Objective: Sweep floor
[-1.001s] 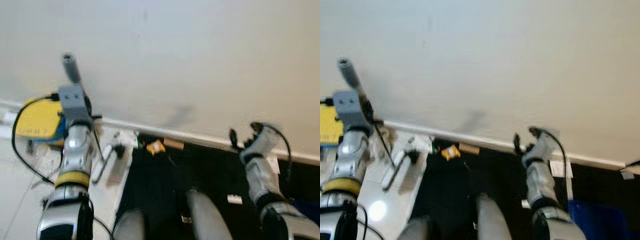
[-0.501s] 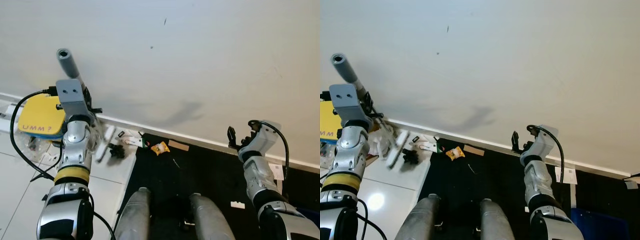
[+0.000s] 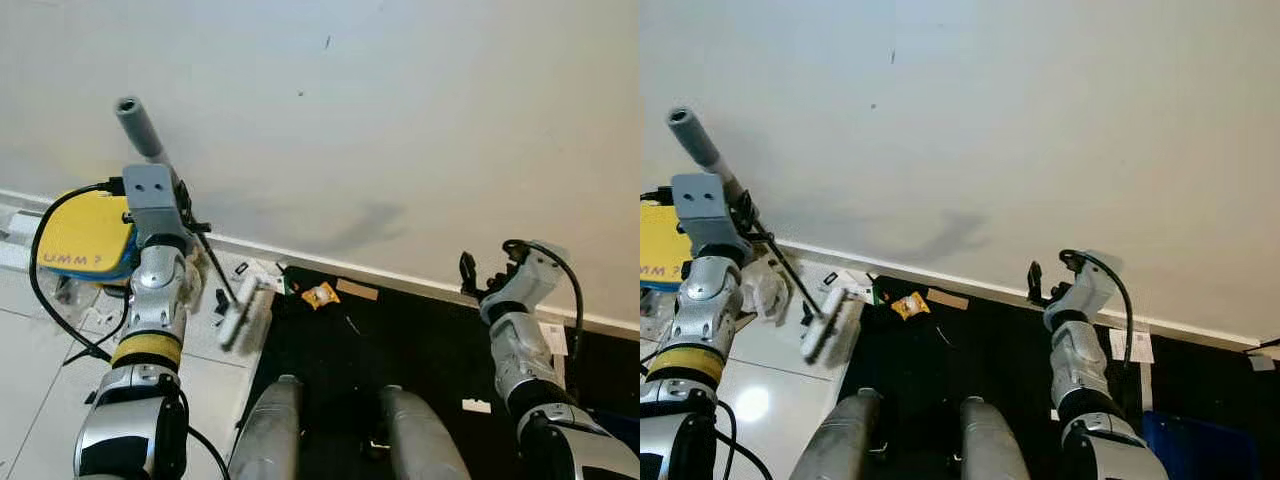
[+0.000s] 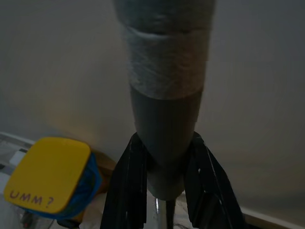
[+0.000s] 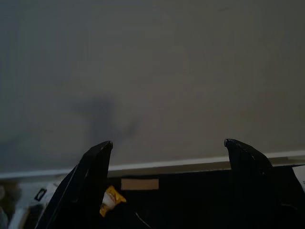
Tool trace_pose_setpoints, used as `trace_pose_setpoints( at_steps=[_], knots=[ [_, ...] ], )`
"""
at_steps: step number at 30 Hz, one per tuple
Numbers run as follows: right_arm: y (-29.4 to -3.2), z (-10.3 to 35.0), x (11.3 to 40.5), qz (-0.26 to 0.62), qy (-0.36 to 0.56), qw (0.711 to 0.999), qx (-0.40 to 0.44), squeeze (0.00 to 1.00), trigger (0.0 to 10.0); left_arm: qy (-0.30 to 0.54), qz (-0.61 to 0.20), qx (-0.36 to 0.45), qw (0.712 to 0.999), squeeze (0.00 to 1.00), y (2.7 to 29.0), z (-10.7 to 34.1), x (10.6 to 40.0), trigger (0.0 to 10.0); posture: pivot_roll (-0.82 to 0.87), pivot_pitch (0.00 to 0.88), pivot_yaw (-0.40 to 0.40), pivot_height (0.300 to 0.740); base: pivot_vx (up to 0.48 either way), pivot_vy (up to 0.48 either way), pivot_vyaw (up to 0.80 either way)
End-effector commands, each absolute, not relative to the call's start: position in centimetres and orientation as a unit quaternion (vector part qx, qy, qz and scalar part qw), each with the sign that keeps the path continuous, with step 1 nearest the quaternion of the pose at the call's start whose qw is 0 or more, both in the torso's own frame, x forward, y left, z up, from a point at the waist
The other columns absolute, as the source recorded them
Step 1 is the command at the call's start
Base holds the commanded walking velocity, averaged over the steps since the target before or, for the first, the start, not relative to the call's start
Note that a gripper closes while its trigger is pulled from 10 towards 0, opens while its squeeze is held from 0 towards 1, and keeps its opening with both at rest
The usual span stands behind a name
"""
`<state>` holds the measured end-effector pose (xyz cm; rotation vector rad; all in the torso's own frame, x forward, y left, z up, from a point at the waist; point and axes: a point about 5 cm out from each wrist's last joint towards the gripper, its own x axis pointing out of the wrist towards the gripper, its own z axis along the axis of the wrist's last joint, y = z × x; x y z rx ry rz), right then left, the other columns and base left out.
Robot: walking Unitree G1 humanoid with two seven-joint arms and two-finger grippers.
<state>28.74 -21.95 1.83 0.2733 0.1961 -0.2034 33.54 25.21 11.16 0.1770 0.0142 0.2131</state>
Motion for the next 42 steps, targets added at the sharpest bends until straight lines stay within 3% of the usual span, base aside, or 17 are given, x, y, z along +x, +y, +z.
trace_pose_setpoints(
  at_steps=[1, 7, 16, 23, 32, 36, 42],
  knots=[
    [-22.5, 1.6, 28.3, -0.110, 0.103, 0.979, 0.139, 0.00, 10.0, -0.001, 0.111, 0.116, 0.987, 0.00, 26.0, 12.2, 33.9, 10.0, 0.05, 0.169, -0.034, 0.731, 0.000, 0.000, 0.00],
    [-22.8, 1.7, 28.4, -0.111, 0.101, 0.979, 0.138, 0.00, 10.0, -0.004, 0.108, 0.115, 0.988, 0.00, 25.6, 12.3, 34.2, 10.0, 0.04, 0.171, -0.033, 0.731, 0.000, -0.448, 0.00],
    [-23.2, 2.0, 28.2, -0.112, 0.091, 0.980, 0.136, 0.00, 10.0, -0.020, 0.170, 0.095, 0.981, 0.00, 27.0, 13.2, 35.0, 10.0, 0.03, 0.219, -0.043, 0.731, 0.000, 0.000, 0.00],
    [-23.9, 4.0, 28.0, -0.104, 0.030, 0.985, 0.135, 0.00, 10.0, -0.054, 0.188, 0.140, 0.971, 0.00, 28.0, 15.4, 35.8, 10.0, -0.03, 0.374, -0.041, 0.731, 0.000, 0.000, 0.00],
    [-24.3, 7.2, 27.9, -0.087, -0.027, 0.987, 0.135, 0.00, 10.0, -0.074, 0.171, 0.126, 0.974, 0.00, 27.4, 16.9, 36.8, 10.0, -0.07, 0.483, -0.048, 0.731, 0.000, 0.000, 0.00],
    [-23.1, 10.0, 28.0, -0.049, -0.080, 0.987, 0.134, 0.00, 10.0, -0.100, 0.148, 0.119, 0.977, 0.00, 26.6, 18.3, 37.6, 10.0, -0.10, 0.551, -0.041, 0.731, 0.000, 0.000, 0.00],
    [-21.2, 12.3, 27.4, -0.018, -0.122, 0.982, 0.140, 0.00, 10.0, -0.136, 0.147, 0.086, 0.976, 0.00, 25.7, 20.2, 38.3, 10.0, -0.16, 0.568, -0.050, 0.731, 0.000, 0.000, 0.00]
  ],
)
